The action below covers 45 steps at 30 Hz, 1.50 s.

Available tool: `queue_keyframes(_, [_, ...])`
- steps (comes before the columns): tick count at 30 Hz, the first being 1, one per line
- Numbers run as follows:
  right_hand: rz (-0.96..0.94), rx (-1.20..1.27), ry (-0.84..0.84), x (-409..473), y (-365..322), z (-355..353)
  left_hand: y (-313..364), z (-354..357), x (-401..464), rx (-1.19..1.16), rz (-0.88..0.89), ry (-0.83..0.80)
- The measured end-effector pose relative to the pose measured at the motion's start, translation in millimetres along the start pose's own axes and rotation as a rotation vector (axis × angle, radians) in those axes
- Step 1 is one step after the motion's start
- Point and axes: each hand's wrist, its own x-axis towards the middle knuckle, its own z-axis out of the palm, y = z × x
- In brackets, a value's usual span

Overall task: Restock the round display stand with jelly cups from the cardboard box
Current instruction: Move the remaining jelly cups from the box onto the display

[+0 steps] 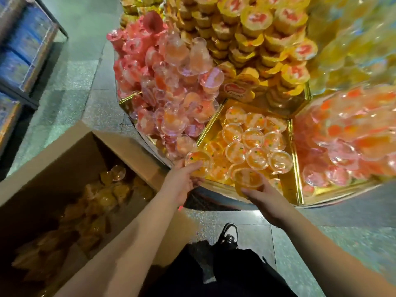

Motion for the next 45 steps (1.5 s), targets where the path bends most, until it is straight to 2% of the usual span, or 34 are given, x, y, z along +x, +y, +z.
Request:
queue_keyframes(5, [-0.039, -0.246, 0.284, -6.5, 27.6, -44.1, 0.7, 36.1, 38.9, 0.003, -0.021, 0.018])
queue_keyframes(8, [-0.131, -0.39, 0.45, -10.7, 44.8, -58.3, 0.0, 46.9, 64.4, 0.025, -0.029, 0.049])
queue_keyframes(15, [-0.176, -0.274, 0.704, -12.4, 61.4, -59.3, -5.7, 53.4, 108.7, 0.015, -0.055, 0.121])
queue_keyframes(18, [-0.193, -0.209, 0.755, -10.9, 61.0, -53.3, -10.0, 54.2, 118.1, 0.045, -0.065, 0.151])
queue_keyframes(26, [-0.192, -0.243, 0.84, 1.5, 58.7, -49.6, -18.2, 51.3, 132.1, 0.126, -0.057, 0.125])
queue_keyframes(33, [-0.119, -0.493, 0.94, 11.8, 77.1, -54.1, -15.7, 53.8, 139.9, 0.134, -0.05, 0.125])
queue_keyframes(37, [-0.073, -0.515, 0.992, 14.9, 80.6, -52.8, -15.9, 56.8, 142.7, 0.144, -0.031, 0.091])
queue_keyframes(45, [0.001, -0.581, 0.985, 18.1, 75.4, -51.3, -17.0, 55.2, 143.8, 0.202, -0.035, 0.1])
